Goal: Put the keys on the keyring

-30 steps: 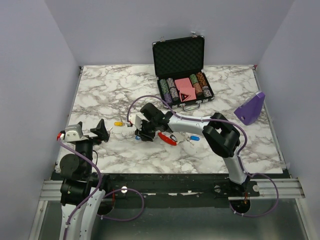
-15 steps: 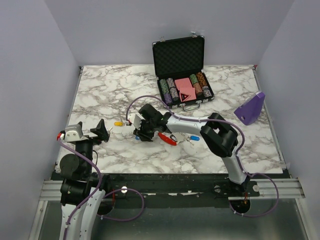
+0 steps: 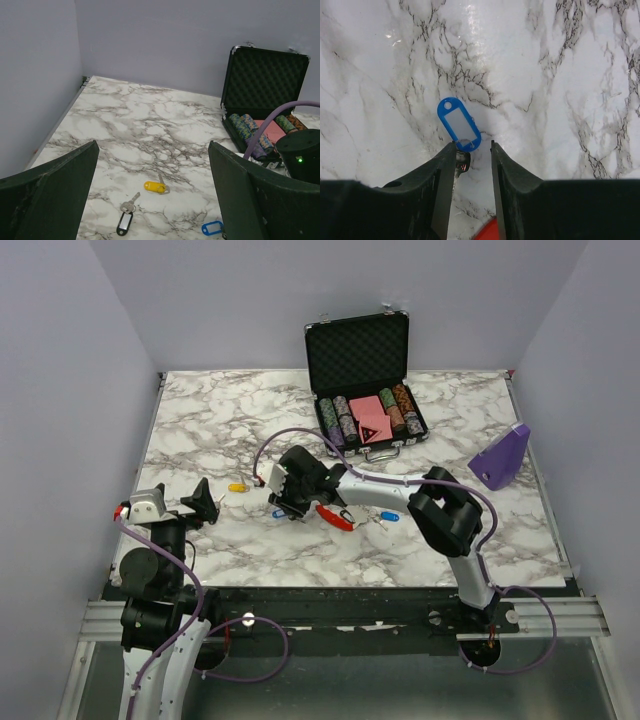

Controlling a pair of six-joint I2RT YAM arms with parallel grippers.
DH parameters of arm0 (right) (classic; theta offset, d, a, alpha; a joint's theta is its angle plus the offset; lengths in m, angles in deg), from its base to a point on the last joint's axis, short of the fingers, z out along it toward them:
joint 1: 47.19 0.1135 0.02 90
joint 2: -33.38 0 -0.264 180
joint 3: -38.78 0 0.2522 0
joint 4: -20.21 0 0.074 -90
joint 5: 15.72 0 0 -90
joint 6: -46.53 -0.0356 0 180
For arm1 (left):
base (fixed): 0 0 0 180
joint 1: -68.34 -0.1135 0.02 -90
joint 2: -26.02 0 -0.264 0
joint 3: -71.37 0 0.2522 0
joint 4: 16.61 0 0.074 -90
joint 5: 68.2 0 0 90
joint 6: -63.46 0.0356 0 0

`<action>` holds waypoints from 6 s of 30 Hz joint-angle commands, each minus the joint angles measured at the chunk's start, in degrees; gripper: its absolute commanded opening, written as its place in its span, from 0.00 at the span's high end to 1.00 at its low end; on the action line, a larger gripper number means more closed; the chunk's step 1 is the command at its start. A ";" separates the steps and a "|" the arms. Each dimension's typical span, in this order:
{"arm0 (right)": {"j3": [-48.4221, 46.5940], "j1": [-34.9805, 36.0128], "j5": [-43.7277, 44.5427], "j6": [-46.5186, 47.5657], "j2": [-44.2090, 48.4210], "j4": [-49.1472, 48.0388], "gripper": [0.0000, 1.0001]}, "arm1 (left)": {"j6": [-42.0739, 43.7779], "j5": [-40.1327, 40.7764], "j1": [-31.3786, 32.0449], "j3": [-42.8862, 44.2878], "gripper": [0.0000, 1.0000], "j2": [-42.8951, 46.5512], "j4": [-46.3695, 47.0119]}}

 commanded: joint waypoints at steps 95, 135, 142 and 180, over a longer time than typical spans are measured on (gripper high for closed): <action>-3.93 -7.61 -18.27 -22.20 -6.16 3.45 0.57 | 1.10 -0.36 -0.38 -0.27 0.01 0.08 0.36; 21.29 -12.26 -43.40 58.74 39.89 37.37 0.99 | -1.47 -54.52 25.62 -11.26 0.17 -12.04 25.77; 23.22 -12.44 -44.11 59.45 41.21 36.58 0.99 | 3.21 -42.56 34.59 -9.67 0.01 -16.53 23.29; 24.10 -14.64 -45.78 48.03 39.80 30.08 0.99 | 13.84 -17.41 53.59 -10.29 0.61 -42.28 37.45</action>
